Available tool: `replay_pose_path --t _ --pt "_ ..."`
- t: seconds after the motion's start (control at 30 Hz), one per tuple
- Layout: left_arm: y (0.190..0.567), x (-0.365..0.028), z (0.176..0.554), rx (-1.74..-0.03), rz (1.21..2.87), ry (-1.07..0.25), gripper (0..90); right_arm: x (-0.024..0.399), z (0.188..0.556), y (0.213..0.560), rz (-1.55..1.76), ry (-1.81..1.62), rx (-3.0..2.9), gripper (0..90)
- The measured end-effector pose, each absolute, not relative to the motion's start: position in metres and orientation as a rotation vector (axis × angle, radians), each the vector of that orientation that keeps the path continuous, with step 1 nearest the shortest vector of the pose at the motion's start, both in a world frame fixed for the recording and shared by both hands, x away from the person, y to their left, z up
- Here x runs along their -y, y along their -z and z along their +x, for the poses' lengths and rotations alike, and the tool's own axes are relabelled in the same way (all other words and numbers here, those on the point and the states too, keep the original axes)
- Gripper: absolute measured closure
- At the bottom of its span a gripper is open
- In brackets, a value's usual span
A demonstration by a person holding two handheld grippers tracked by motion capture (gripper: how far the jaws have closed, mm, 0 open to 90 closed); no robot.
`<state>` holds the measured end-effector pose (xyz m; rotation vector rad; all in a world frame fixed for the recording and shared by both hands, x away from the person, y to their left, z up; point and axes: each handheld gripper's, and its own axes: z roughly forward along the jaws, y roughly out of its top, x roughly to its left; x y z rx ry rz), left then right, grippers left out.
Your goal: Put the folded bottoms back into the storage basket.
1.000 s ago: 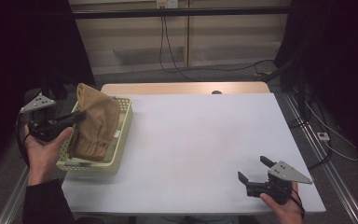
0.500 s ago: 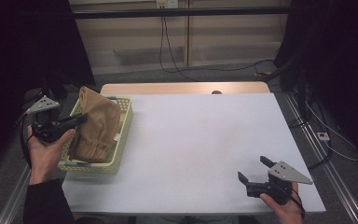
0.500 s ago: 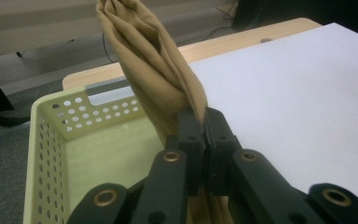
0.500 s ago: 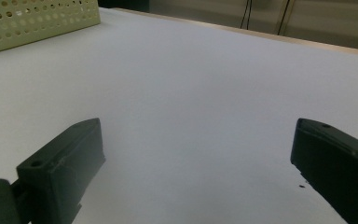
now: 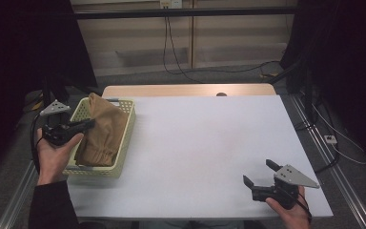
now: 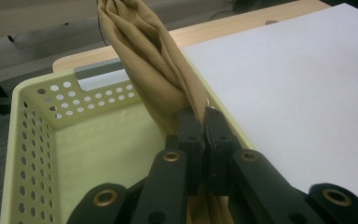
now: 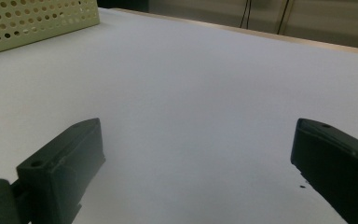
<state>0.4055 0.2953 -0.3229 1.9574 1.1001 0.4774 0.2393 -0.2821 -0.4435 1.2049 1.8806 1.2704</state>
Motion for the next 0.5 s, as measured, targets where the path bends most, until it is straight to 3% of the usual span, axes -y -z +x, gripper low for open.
replay_pose_path --t 0.17,0.5 --pt "0.323 -0.290 0.408 -1.054 1.951 -0.406 87.1 0.282 0.239 0.444 1.198 -1.269 -1.884 2.3" --pt "0.331 -0.279 0.419 -1.043 1.989 -0.412 87.1 0.282 0.239 0.444 1.202 -1.268 -1.886 2.2"
